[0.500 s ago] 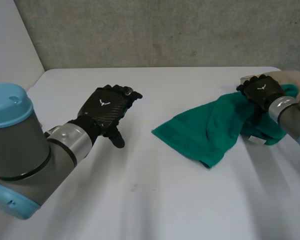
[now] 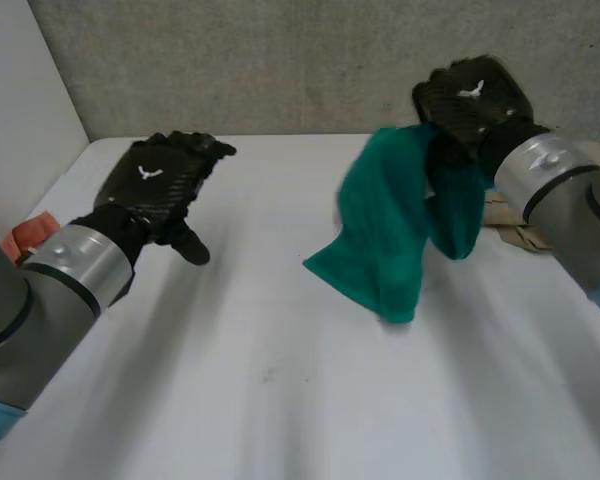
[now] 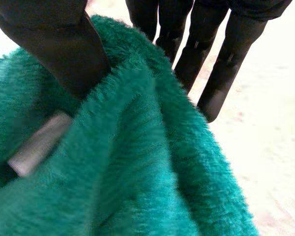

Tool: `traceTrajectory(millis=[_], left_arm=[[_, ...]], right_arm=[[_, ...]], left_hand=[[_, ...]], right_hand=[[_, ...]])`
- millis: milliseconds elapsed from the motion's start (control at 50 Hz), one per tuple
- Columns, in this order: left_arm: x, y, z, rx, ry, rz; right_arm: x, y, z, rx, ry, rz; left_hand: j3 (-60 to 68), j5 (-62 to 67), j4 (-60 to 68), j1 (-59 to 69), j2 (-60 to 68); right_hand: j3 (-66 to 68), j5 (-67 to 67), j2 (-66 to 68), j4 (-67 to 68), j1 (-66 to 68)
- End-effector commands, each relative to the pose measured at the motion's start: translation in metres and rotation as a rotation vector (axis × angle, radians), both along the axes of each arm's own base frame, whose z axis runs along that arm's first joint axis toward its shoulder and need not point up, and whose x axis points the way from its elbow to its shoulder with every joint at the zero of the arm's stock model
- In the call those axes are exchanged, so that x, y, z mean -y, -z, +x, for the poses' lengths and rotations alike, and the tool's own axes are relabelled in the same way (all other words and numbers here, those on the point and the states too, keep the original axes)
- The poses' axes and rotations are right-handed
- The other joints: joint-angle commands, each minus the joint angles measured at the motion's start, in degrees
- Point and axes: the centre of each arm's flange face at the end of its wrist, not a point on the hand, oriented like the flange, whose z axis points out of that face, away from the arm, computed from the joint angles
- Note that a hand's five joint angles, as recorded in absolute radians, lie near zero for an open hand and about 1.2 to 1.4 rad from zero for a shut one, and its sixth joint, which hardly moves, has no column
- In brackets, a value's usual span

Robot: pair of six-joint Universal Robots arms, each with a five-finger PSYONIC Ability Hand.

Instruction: Fold the laundry.

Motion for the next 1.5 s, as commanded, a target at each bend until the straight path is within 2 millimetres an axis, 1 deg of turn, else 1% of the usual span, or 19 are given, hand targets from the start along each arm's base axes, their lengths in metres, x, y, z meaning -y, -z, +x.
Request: traceTrajectory(millis=[20, 80, 100, 120, 140, 180, 260, 280, 360, 420, 600, 740, 960, 1020, 1060, 1120, 1200, 1360, 1500], left_arm=[[0.009, -0.01, 0.018, -0.08, -0.073, 0.013], [0.011, -0.005, 0.02, -0.093, -0.078, 0.046], [0.01, -0.003, 0.02, -0.092, -0.075, 0.054], [0.01, 0.003, 0.019, -0.085, -0.073, 0.074], [0.009, 0.007, 0.018, -0.079, -0.07, 0.088], [0.008, 0.013, 0.017, -0.068, -0.068, 0.114], [0.003, 0.027, 0.014, -0.041, -0.059, 0.179], [0.0, 0.031, 0.011, -0.029, -0.05, 0.206], [-0.007, 0.039, 0.005, -0.003, -0.026, 0.262], [-0.008, 0.044, 0.0, 0.018, -0.017, 0.291], [0.004, 0.066, -0.01, 0.134, -0.061, 0.449], [0.014, 0.072, -0.031, 0.161, -0.011, 0.46], [0.032, 0.091, -0.058, 0.22, 0.057, 0.44], [0.033, 0.094, -0.06, 0.239, 0.061, 0.453], [0.035, 0.094, -0.061, 0.241, 0.062, 0.455], [0.039, 0.095, -0.062, 0.234, 0.055, 0.445], [0.045, 0.097, -0.063, 0.225, 0.049, 0.429], [0.051, 0.105, -0.069, 0.215, 0.055, 0.425], [0.056, 0.119, -0.077, 0.224, 0.056, 0.419]], right_arm=[[-0.096, 0.062, 0.014, -0.256, -0.149, 0.285], [-0.114, 0.091, 0.007, -0.363, -0.149, 0.393], [-0.115, 0.096, 0.006, -0.377, -0.147, 0.405], [-0.116, 0.1, 0.006, -0.386, -0.145, 0.416], [-0.116, 0.106, 0.007, -0.391, -0.147, 0.426], [-0.114, 0.107, 0.007, -0.384, -0.143, 0.426], [-0.1, 0.098, 0.007, -0.324, -0.122, 0.391], [-0.09, 0.086, 0.004, -0.277, -0.099, 0.358], [-0.07, 0.038, -0.01, -0.139, -0.036, 0.278], [-0.061, 0.025, -0.018, -0.102, -0.025, 0.315], [-0.036, 0.049, -0.022, -0.277, -0.059, 0.586], [-0.001, 0.069, -0.021, -0.292, -0.016, 0.648], [0.023, 0.108, -0.008, -0.28, -0.044, 0.687], [0.022, 0.112, -0.003, -0.269, -0.074, 0.698], [0.022, 0.1, -0.001, -0.243, -0.103, 0.667], [0.021, 0.077, -0.001, -0.202, -0.12, 0.59], [0.007, 0.03, -0.008, -0.137, -0.118, 0.431], [-0.04, -0.004, -0.012, -0.12, -0.188, 0.33], [-0.064, -0.028, -0.014, -0.092, -0.26, 0.265]], left_hand=[[-2.1, -2.9, -1.7, -1.4, -1.8], [-2.1, -2.9, -1.7, -1.4, -1.8], [-2.1, -2.9, -1.7, -1.4, -1.8], [-2.1, -2.9, -1.7, -1.4, -1.8], [-2.1, -2.9, -1.7, -1.4, -1.8], [-2.1, -2.9, -1.7, -1.4, -1.8], [-2.1, -2.9, -1.7, -1.4, -1.8], [-2.1, -2.9, -1.7, -1.4, -1.8], [-2.1, -2.9, -1.7, -1.4, -1.8], [-2.1, -2.9, -1.7, -1.4, -1.8], [-2.1, -2.9, -1.7, -1.4, -1.8], [-2.1, -2.9, -1.7, -1.4, -1.8], [-2.1, -2.9, -1.7, -1.4, -1.8], [-2.1, -2.9, -1.7, -1.4, -1.8], [-2.1, -2.9, -1.7, -1.4, -1.8], [-2.1, -2.9, -1.7, -1.4, -1.8], [-2.1, -2.9, -1.7, -1.4, -1.8], [-2.1, -2.9, -1.7, -1.4, -1.8], [-2.1, -2.9, -1.7, -1.4, -1.8]], right_hand=[[12.2, 14.7, 13.4, 11.5, 19.3], [12.2, 14.7, 13.4, 11.5, 19.3], [6.5, 9.0, 7.7, 5.8, 13.7], [-3.4, -0.9, -2.2, -4.1, 3.8], [-33.8, -31.3, -32.6, -34.5, -26.6], [-48.0, -45.5, -46.8, -48.7, -40.8], [-54.3, -51.7, -53.0, -55.0, -47.1], [-57.8, -55.3, -56.6, -58.5, -50.7], [-57.8, -55.3, -56.6, -58.5, -50.7], [-57.8, -55.3, -56.6, -58.5, -50.7], [-57.8, -55.3, -56.6, -58.5, -50.7], [-56.5, -54.0, -55.3, -57.2, -49.3], [-51.5, -48.9, -50.2, -52.1, -44.3], [-20.0, -17.4, -18.7, -20.6, -12.8], [12.0, 14.5, 13.2, 11.3, 19.2], [12.2, 14.7, 13.4, 11.5, 19.3], [12.2, 14.7, 13.4, 11.5, 19.3], [12.2, 14.7, 13.4, 11.5, 19.3], [12.2, 14.7, 13.4, 11.5, 19.3]])
